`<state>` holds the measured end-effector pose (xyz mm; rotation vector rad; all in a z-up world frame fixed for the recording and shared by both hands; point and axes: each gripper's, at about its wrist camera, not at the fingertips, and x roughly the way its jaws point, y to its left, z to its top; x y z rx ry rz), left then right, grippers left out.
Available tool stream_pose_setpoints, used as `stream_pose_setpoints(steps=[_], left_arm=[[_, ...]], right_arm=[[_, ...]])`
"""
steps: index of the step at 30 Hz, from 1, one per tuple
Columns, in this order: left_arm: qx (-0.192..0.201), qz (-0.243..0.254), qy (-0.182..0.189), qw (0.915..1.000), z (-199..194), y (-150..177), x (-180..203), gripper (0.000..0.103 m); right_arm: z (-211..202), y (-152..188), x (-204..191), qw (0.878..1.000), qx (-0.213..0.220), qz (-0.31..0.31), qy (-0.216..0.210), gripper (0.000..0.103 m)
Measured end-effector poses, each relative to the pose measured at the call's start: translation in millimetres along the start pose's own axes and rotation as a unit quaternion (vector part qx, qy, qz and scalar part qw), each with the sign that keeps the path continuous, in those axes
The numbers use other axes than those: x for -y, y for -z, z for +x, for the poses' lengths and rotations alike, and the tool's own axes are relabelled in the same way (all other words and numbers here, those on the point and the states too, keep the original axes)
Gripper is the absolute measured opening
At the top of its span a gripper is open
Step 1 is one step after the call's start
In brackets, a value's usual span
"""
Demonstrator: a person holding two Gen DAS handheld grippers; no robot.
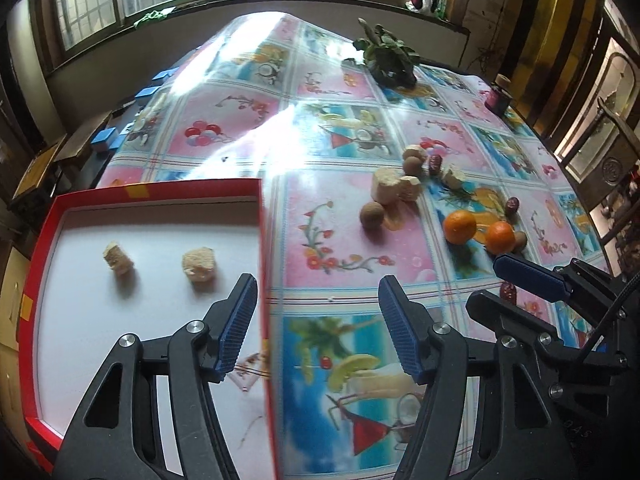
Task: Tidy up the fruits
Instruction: 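Move the left tool back over the table toward the red date, then grasp the red date with the left gripper while the right gripper grasps the brown round fruit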
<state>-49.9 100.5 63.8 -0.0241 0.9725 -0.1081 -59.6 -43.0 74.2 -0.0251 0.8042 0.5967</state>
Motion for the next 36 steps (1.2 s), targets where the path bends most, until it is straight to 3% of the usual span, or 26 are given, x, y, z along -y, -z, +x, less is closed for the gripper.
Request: stream_pose_setpoints(steps=[12, 21, 32, 36], left_arm=[[-0.031, 0.062, 0.064, 0.9955, 20, 4, 85, 0.063], [-0.055, 0.112, 0.081, 0.9889, 45, 12, 141, 0.063], [-0.067, 0.142, 0.080, 0.9844, 65, 18, 167, 0.062], [-0.054, 0.152, 0.070, 0.9844, 65, 17, 166, 0.029]], right_arm=[[-55, 61, 84, 0.994, -0.013, 0.057, 0.091, 0.044], [-69, 78, 116, 0.991, -0.004, 0.096, 0.094, 0.044], [-67, 81, 130, 0.990, -0.001, 0.110, 0.085, 0.044], [-66, 78, 131, 0.991, 0.000, 0.108, 0.082, 0.044]])
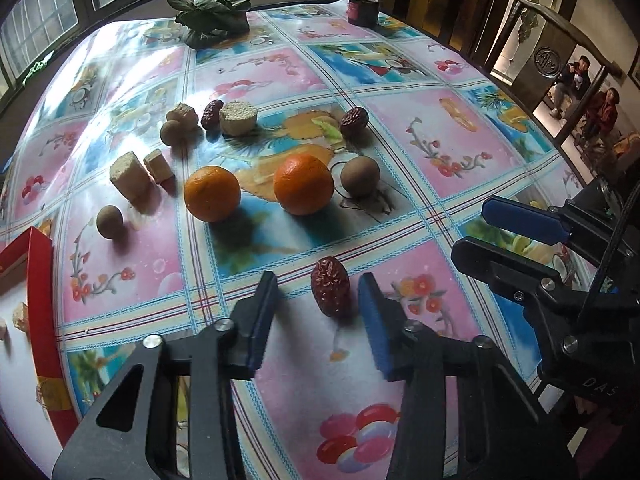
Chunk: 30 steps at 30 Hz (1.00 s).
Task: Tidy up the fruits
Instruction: 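Grasp the red date with the left gripper while the right gripper grasps the brown round fruit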
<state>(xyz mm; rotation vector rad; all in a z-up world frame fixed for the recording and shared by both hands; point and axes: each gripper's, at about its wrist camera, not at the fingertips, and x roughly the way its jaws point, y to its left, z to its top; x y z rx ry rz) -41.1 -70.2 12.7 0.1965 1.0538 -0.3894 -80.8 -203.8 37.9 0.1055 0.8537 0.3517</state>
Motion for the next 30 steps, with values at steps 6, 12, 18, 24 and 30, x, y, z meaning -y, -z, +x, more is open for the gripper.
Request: stream_pose_setpoints(steps=[6, 12, 18, 24, 30], left_arm=[[0.002, -0.019, 0.009, 0.9998, -3, 1, -14, 0.018], [0.013, -0.026, -0.001, 0.9996, -12, 5, -22, 0.018], [0.015, -0.039, -0.002, 0.9991, -17, 5, -34, 0.018], [0.011, -0.050, -0.004, 0.9987, -18, 8, -43, 0.018], [0.012, -0.058, -0.004, 0.9982, -20, 9, -48, 0.018]], right_arm=[[10, -7, -8, 1.000, -0.008, -0.018, -0.008, 0.044], [31, -23, -16, 0.999, -0.024, -0.045, -0.003, 0.044], [60, -40, -19, 0.996, -0.045, -0.076, 0.014, 0.044], [75, -49, -17, 0.994, -0.053, -0.093, 0.023, 0.026], [66, -44, -17, 0.995, -0.049, -0.085, 0.029, 0.026]])
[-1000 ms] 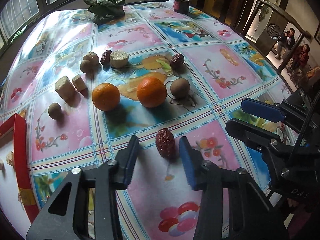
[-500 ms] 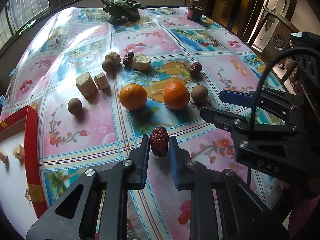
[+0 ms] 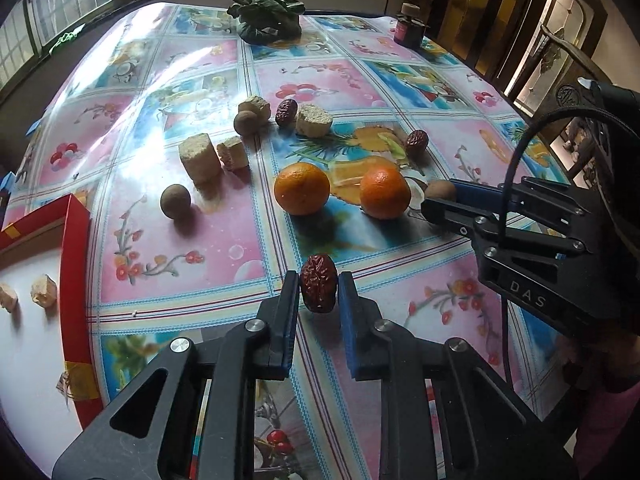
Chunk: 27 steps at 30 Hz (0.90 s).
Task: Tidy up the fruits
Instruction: 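Grasp the red date with the left gripper while the right gripper grasps the brown round fruit, then carry the red date into the tray and open the left gripper while the right gripper carries the brown fruit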
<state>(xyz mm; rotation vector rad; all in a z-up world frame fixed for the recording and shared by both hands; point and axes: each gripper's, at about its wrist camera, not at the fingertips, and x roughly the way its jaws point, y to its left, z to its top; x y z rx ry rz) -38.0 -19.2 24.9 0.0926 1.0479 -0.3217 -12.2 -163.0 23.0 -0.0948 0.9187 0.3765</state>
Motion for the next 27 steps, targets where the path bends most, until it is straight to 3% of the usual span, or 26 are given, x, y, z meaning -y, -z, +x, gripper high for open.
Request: stream_pose_setpoints(steps=[14, 27], left_arm=[[0.019, -0.011, -0.008, 0.9997, -24, 10, -10, 0.018], [0.043, -0.032, -0.032, 0.9980, -52, 24, -38, 0.018]], right_arm=[[-45, 24, -21, 0.998, 0.041, 0.039, -0.035, 0.026], [-57, 19, -66, 0.997, 0.053, 0.011, -0.058, 0.026]])
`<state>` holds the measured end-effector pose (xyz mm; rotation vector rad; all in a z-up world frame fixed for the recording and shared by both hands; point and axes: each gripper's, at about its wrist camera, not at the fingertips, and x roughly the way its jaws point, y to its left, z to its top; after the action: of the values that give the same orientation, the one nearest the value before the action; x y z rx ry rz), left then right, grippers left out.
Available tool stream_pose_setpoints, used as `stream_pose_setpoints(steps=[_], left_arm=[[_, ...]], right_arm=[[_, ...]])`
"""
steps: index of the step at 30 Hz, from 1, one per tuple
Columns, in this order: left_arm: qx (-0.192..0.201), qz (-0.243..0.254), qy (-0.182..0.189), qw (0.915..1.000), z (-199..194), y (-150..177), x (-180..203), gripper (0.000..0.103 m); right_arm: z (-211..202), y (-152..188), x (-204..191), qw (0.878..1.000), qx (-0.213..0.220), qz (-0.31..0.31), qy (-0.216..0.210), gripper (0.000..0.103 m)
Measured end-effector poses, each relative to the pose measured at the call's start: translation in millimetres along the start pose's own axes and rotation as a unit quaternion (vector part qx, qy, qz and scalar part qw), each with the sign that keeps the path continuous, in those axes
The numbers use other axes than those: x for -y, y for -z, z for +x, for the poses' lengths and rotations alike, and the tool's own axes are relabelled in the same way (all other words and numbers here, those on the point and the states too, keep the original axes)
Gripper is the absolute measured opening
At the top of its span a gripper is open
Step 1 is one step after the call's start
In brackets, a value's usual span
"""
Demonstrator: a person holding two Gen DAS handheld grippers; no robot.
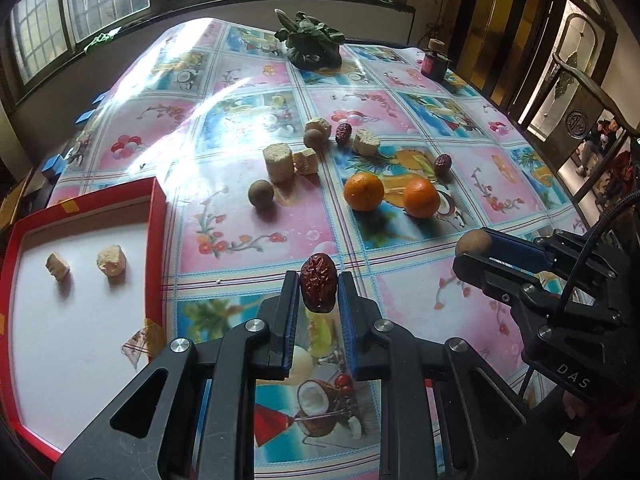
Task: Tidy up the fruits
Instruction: 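Carry the red date into the tray and open the left gripper while the right gripper carries the brown fruit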
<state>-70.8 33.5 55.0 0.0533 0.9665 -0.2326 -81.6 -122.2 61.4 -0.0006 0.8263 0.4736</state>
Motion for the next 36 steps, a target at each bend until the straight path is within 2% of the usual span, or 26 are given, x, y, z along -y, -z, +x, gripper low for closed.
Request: stream_pose_setpoints(steps=[19, 28, 36], left_arm=[[0.024, -0.076, -0.069, 0.9944, -32, 16, -101, 0.018], [0.020, -0.122, -0.101, 0.9872, -37, 26, -155, 0.018], [0.007, -0.139, -0.109, 0.9843, -29, 35, -180, 0.018]], right_arm=[[39, -40, -95, 0.995, -0.006, -0.081, -0.061, 0.026], [71, -60, -139, 0.989, -0.022, -0.115, -0.094, 0.026], [98, -70, -173, 0.982, -0.042, -0.140, -0.120, 0.026]])
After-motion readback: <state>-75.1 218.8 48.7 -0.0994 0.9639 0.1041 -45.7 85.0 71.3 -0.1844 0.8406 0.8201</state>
